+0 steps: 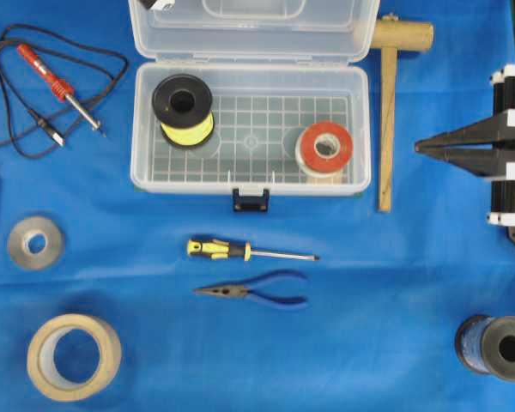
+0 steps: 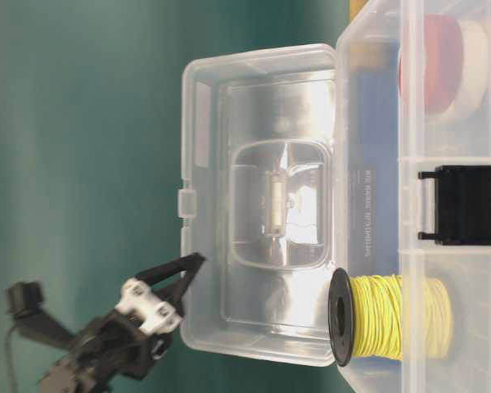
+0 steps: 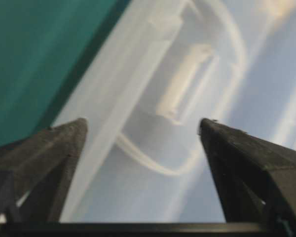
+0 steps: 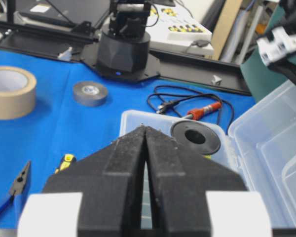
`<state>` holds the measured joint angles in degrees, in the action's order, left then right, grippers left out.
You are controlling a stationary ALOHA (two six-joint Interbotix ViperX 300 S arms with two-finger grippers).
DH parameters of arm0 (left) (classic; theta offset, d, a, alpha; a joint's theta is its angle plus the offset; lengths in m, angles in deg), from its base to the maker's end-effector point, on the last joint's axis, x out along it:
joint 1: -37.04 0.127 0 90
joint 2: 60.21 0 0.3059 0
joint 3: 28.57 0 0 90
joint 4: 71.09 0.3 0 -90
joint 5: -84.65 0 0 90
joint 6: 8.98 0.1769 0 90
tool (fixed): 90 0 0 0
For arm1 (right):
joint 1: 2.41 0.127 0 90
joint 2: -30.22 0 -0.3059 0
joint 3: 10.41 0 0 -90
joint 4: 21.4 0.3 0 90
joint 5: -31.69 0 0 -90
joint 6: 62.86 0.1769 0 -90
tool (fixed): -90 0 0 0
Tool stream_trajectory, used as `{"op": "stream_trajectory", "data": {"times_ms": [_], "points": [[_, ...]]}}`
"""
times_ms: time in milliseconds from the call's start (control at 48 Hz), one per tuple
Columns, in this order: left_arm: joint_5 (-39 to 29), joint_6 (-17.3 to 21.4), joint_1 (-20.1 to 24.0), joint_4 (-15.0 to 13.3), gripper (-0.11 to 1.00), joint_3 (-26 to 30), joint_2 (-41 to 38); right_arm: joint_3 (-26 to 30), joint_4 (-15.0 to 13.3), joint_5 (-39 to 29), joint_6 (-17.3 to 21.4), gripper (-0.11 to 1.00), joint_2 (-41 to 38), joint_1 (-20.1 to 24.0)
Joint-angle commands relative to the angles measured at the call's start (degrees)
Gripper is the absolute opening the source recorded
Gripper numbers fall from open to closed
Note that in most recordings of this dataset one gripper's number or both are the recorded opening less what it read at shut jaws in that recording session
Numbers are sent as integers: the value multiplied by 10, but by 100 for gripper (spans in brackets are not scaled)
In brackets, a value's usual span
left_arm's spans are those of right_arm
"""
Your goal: Close the tool box with the left arm.
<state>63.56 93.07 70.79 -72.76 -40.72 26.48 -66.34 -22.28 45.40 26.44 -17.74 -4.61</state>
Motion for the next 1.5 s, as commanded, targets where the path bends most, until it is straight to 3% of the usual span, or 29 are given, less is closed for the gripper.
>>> {"op": "stream_trajectory", "data": {"times_ms": [0,375,666,854,979,1104,1249,1479], "points": [[-24,-14,-36,-2,94,-9,29,12,-1,4,0,0,-4,-1],[-44,-67,-105,-6,94,-72,120,12,-1,5,-1,0,-4,-1],[-58,-180,-208,-6,94,-116,161,12,-1,5,-1,0,-4,-1],[-95,-277,-278,-6,94,-120,164,12,-1,4,-1,0,-4,-1],[-113,-319,-317,-6,94,-116,167,11,-1,4,-1,0,-4,-1],[-115,-324,-349,-6,94,-110,180,11,-1,4,-1,0,-4,-1],[-110,-320,-356,-1,94,-110,211,12,-1,4,-1,0,-4,-1],[-54,-258,-354,3,94,-159,299,13,-1,5,-1,0,-3,-1]]}}
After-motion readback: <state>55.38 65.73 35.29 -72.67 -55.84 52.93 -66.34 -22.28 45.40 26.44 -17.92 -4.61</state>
